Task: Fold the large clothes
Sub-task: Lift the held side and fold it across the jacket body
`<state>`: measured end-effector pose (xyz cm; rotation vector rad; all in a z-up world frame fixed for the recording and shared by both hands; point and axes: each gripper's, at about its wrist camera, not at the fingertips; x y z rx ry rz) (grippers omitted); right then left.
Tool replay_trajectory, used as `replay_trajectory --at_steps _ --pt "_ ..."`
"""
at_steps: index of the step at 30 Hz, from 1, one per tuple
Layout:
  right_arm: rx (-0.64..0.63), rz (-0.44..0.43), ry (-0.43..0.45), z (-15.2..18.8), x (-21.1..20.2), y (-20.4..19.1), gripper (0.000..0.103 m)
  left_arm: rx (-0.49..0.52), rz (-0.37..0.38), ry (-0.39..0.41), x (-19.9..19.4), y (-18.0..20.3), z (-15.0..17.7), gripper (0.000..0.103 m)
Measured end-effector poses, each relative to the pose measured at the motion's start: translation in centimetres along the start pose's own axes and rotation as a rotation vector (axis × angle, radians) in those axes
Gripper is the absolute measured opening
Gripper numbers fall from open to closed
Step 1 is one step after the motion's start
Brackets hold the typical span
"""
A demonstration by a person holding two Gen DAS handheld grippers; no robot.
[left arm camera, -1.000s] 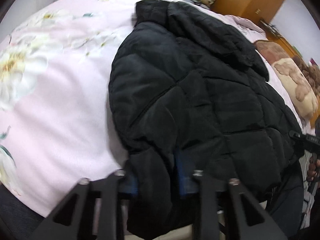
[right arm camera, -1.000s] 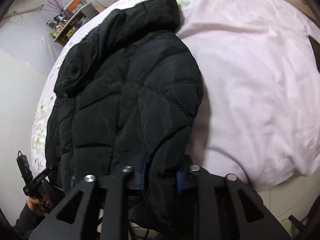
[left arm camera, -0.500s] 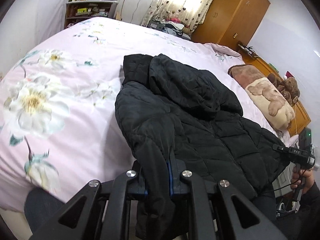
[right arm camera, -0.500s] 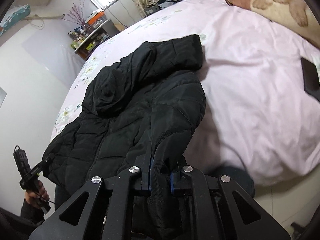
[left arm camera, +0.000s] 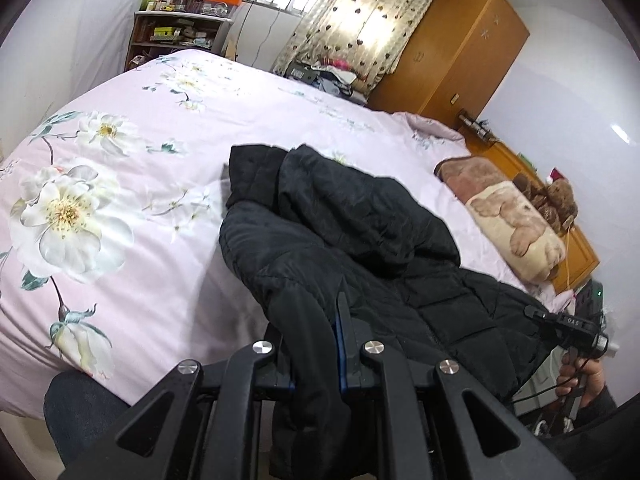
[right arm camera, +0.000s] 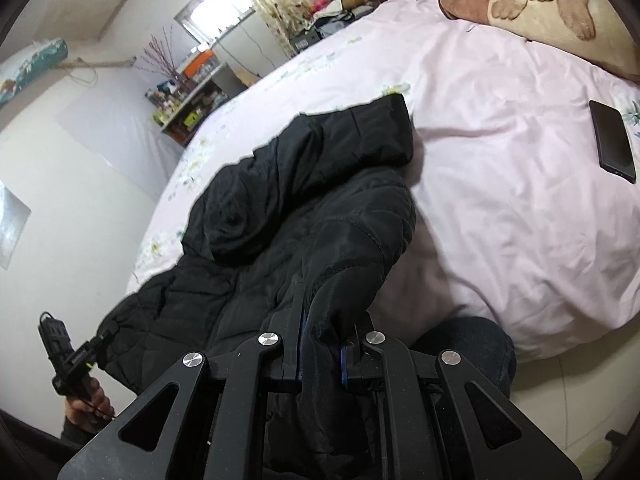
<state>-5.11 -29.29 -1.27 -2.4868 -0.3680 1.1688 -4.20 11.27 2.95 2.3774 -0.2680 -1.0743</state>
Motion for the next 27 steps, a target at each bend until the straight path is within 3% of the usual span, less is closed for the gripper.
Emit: replay_trajectory --at_steps 7,14,22,27 --pt "0.038 -0.063 0.093 -3.6 -0.4 0.2 0.012 -0.063 0.049 0.058 0.7 -0.1 -4.0 0.014" --pt "0.057 -0.103 0.16 -11.4 1.9 -0.2 0.012 -0.129 0.076 0.115 4.1 0.0 -11.2 0.014" --pt "0.127 -0.072 0.081 -19.2 9.9 2.1 0.015 -0.167 0.024 0.055 14.1 -0.5 -19.5 0.015" --pt "0.198 -0.033 -0.034 -22.0 17.4 5.6 0.019 -0.188 -0.067 -0.039 22.3 -2.1 -21.3 0.015"
Point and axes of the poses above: each gripper's, at about its wrist camera, not at the fingertips, and x roughly the way its jaws point, y to its right, z to its underside, and after that the axes turned 10 degrees about -x, right-handed
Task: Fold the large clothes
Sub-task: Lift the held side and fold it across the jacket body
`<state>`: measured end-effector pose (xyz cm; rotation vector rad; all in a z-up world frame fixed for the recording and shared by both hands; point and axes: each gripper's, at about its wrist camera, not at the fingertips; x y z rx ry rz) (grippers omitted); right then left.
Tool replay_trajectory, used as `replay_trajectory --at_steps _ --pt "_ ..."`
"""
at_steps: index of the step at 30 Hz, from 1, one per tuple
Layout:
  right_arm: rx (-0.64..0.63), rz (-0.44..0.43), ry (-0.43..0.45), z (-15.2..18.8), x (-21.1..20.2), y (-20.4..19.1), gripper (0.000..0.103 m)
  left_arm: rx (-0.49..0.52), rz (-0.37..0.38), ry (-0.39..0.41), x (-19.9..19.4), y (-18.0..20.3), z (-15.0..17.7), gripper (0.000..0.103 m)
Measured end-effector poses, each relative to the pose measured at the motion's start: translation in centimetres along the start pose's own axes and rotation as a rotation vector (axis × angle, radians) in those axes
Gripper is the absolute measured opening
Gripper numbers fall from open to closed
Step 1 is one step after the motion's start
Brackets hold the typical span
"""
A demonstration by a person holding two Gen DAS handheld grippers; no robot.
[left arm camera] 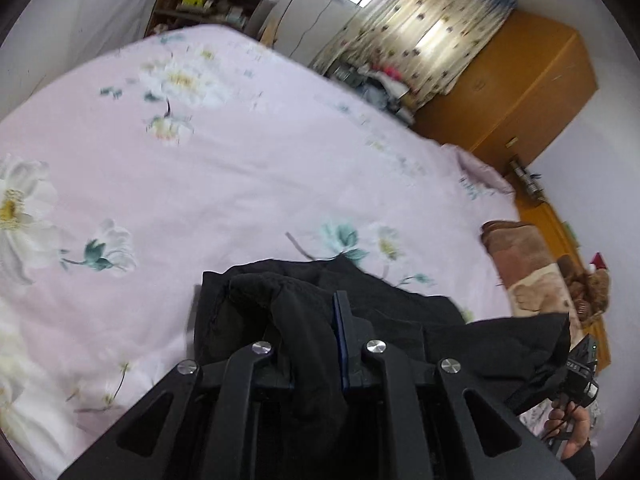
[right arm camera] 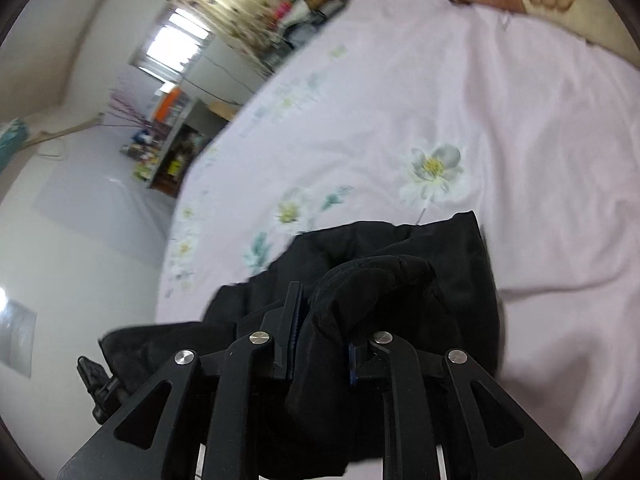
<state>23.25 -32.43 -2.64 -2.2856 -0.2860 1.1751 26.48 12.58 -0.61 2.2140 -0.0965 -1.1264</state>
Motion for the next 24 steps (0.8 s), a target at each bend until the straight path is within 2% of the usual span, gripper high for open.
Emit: replay_trajectory --at_steps 4,8,11,13,15,17,20,24 --pt "0.061 0.025 -0.07 -0.8 5.1 2.3 0.026 -0.049 -0.038 -0.052 4.8 -2.1 0.0 0.019" --pt "0.135 -0.034 -0.072 -1.2 6.4 4.0 0.033 -0.083 -0.007 -0.068 5.8 -2.7 -0.2 0.02" --pt "0.162 -0.123 -0.049 -1.7 4.6 4.2 0.049 -0.064 0.031 -0.074 5.0 -2.3 -0.5 0.026" --pt "0.243 -0.242 0.024 -1.8 2.4 4.4 0.069 -0.06 0.076 -0.054 3.9 -2.3 -0.7 0.033" --pt "0.287 -0.319 0.092 -1.7 0.8 4.1 0.074 -0.072 0.12 -0.031 3.0 -2.1 -1.0 0.046" --pt "0.223 -0.299 0.103 -1.5 0.2 3.2 0.074 -0.089 0.16 0.003 2.0 -1.7 -1.4 0.061" --pt "0.159 -0.222 0.11 -1.1 0.0 2.1 0.074 -0.082 0.202 0.049 0.3 -0.6 -1.9 0.069" --pt "0.156 -0.252 0.201 -1.3 -1.9 1.4 0.074 -0.056 0.221 0.098 -1.6 0.3 -2.5 0.079"
Point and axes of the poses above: each gripper's, at about its wrist camera, not at the fingertips, and x roughly the way its jaws point, y to its right, z to its underside, and after that the axes turned 10 degrees about -x, right-handed
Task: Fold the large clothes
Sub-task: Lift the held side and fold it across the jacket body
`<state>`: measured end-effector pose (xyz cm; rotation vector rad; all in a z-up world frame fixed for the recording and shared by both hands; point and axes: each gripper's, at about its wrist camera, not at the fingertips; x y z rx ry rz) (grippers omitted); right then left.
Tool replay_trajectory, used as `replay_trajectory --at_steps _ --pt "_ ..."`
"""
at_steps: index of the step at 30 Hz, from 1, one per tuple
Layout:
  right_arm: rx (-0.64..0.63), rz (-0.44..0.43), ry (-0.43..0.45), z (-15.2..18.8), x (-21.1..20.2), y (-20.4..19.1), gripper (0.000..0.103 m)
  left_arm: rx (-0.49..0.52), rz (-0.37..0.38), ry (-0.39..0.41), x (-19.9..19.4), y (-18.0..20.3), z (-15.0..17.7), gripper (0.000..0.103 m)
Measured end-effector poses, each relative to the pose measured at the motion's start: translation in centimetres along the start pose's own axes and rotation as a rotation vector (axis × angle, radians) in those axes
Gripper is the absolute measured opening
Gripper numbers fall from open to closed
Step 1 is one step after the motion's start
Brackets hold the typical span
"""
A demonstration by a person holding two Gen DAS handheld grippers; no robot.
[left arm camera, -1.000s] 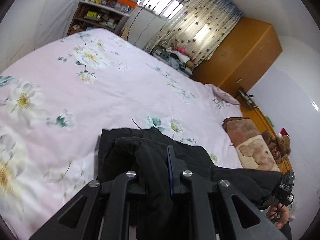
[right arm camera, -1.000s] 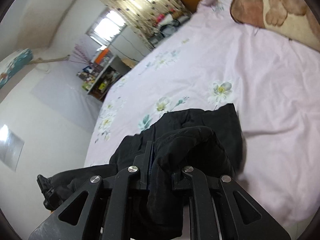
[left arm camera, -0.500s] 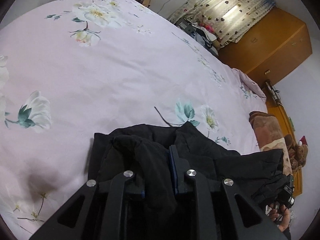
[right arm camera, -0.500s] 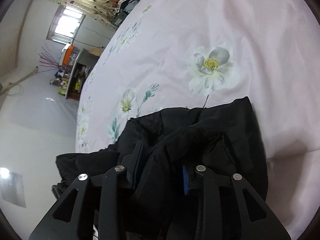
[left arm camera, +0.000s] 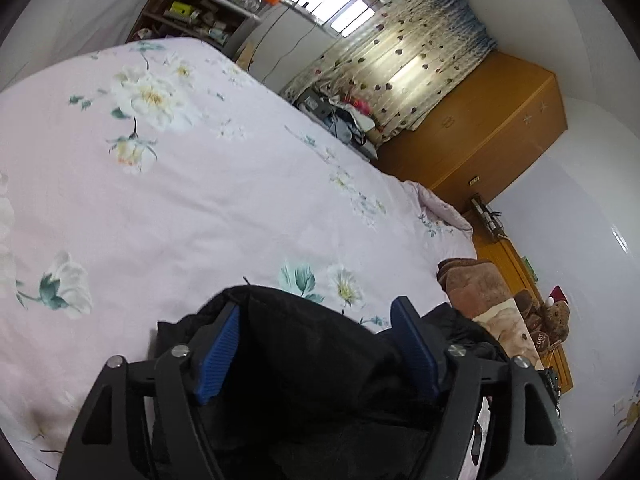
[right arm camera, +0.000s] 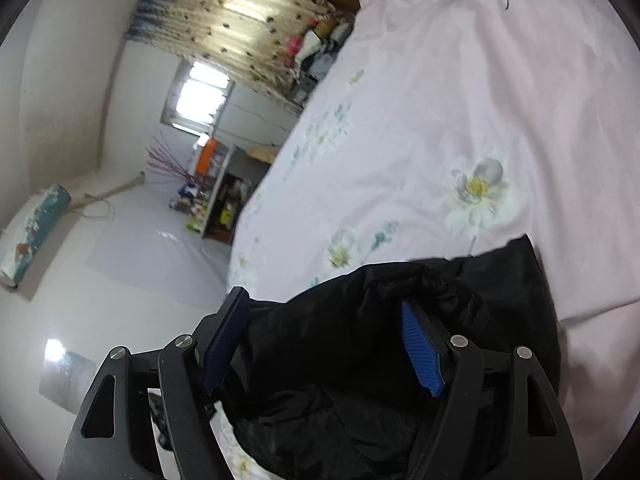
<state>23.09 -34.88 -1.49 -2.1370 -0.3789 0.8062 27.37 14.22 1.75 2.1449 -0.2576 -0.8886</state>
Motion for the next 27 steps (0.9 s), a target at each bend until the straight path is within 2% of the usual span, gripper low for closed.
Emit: replay_trajectory --at_steps 3,6,9,11,14,17,19,21,23,27 --pt "0.047 -0.006 0.063 -0.7 -0.7 0.2 0.074 0.003 -0.008 0.075 -1.4 -0.1 -0.9 0.083" --pt "0.009 0.044 0.085 -1.0 -1.3 -0.3 0.074 0.015 -0.043 0.087 -1.7 -0.2 -1.3 0.083" --pt "-0.154 0.167 0.047 -0.8 -0.4 -1.7 0.074 0.093 -0.12 0.042 -0.4 0.3 -0.5 0.083" --pt "-0.297 0.269 -0.016 0.1 1.0 -3.0 0.074 0.146 -0.126 -0.021 1.0 0.9 1.0 0.082" --pt "-0.483 0.343 -0.094 2.8 3.7 -4.8 0.074 0.28 -0.118 -0.087 3.0 3.2 4.4 0.082" --pt "-0.671 0.398 -0.139 6.3 6.4 -6.8 0.074 0.42 -0.138 -0.109 5.5 5.3 7.7 0.082" --pt "-0.754 0.464 -0.167 7.9 8.8 -6.5 0.074 0.501 -0.217 -0.094 7.7 5.2 8.9 0.082" --pt "-0.757 0.534 -0.199 8.2 11.0 -4.5 0.073 0.492 -0.285 -0.1 9.9 4.0 8.9 0.082" --pt "-0.732 0.535 -0.2 7.7 11.9 -2.7 0.073 0.486 -0.329 -0.054 11.1 2.5 8.4 0.082" --pt "-0.7 0.545 -0.185 7.2 13.3 -0.7 0.073 0.455 -0.336 -0.004 12.1 0.6 8.9 0.082"
Point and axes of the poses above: each gripper's, at about its wrist camera, not at the fingertips, and x roughly the way its jaws point, y to its right, z to its underside, and after that the axes turned 10 degrees about -x, right-handed
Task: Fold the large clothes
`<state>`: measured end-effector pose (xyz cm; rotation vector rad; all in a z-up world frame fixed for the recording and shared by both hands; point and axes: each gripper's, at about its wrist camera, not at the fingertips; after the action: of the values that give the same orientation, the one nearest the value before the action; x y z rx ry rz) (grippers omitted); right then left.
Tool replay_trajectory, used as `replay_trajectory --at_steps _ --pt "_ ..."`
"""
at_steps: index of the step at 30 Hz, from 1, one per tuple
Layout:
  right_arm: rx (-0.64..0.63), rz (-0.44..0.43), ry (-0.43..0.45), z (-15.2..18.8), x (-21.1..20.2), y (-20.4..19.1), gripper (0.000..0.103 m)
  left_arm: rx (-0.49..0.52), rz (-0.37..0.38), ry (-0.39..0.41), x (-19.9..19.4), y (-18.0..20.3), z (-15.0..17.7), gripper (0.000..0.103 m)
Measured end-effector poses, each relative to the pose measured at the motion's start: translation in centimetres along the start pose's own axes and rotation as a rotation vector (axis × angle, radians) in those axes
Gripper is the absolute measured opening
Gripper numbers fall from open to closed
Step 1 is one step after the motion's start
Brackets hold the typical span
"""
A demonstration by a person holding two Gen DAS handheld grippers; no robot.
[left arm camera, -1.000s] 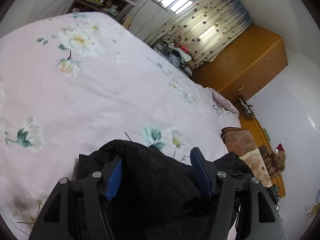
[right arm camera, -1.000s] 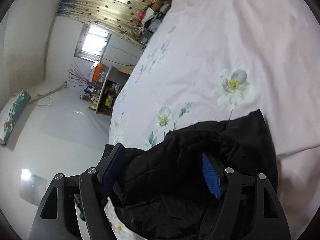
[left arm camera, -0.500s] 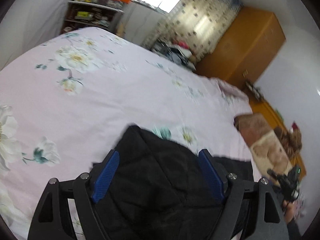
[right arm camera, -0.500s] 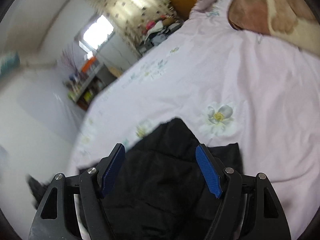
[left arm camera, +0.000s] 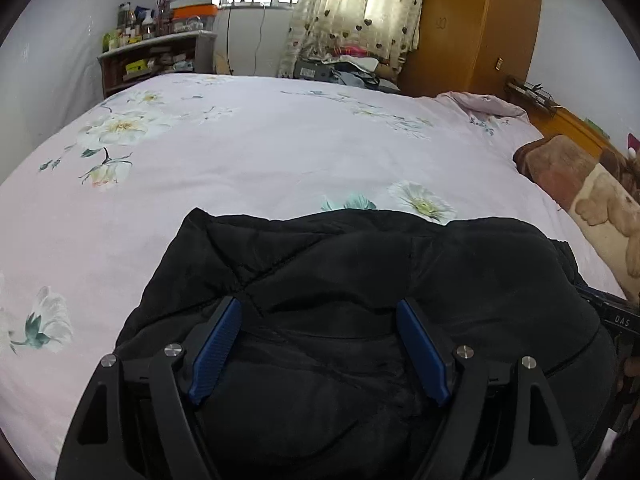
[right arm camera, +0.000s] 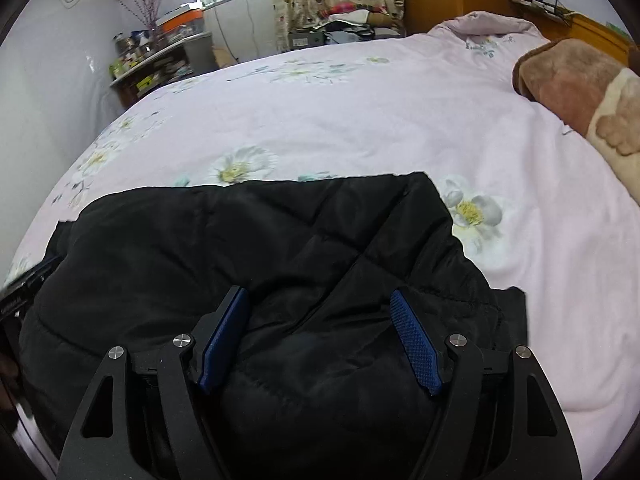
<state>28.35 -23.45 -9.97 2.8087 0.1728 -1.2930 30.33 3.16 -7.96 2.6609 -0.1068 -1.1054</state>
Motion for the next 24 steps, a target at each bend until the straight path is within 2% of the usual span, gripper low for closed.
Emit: replay_trajectory --at_steps 4,10,12,14,16,18,20,22,24 --pt "0.037 -0.002 0.004 0.7 1.3 0.3 0.073 0.009 -0.026 0.023 0.4 0.4 0.6 0.082" --pt "0.057 -0.002 -0.039 -0.3 -0.7 0.4 0.072 0.003 -0.03 -0.058 -1.6 0.9 -1.4 0.081" --pt "0.054 -0.003 0.009 -1.1 -2.9 0.2 0.072 0.002 0.013 -0.021 -3.2 1.4 -2.8 0.081" --pt "0.05 -0.016 0.07 -2.3 -4.5 -0.1 0.072 0.029 0.016 0.023 -3.7 2.0 -3.9 0.081" --pt "0.037 -0.009 0.068 -3.1 -3.9 -0.2 0.072 0.076 -0.03 0.029 -2.1 2.4 -4.5 0.081" --pt "0.021 0.035 -0.009 -3.1 -1.3 0.1 0.072 0.076 -0.091 -0.048 1.2 1.3 -4.3 0.081" --pt "0.037 0.045 -0.053 -2.0 1.2 1.2 0.072 0.012 -0.06 -0.1 3.2 -0.4 -3.7 0.082" --pt "0.078 0.053 -0.049 -1.4 1.9 2.0 0.07 -0.033 -0.036 -0.087 3.7 -1.3 -3.5 0.082" --pt "0.072 0.063 -0.044 -0.9 2.4 1.8 0.07 -0.023 -0.045 -0.072 4.1 -1.1 -2.9 0.082"
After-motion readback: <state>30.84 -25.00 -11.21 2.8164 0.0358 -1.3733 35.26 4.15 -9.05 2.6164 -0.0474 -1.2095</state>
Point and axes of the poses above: each gripper's, at about its wrist camera, not at the fingertips, and x roughly the way its jaws point, y to its right, z to its underside, and after that the axes turned 10 degrees about -x, right-handed
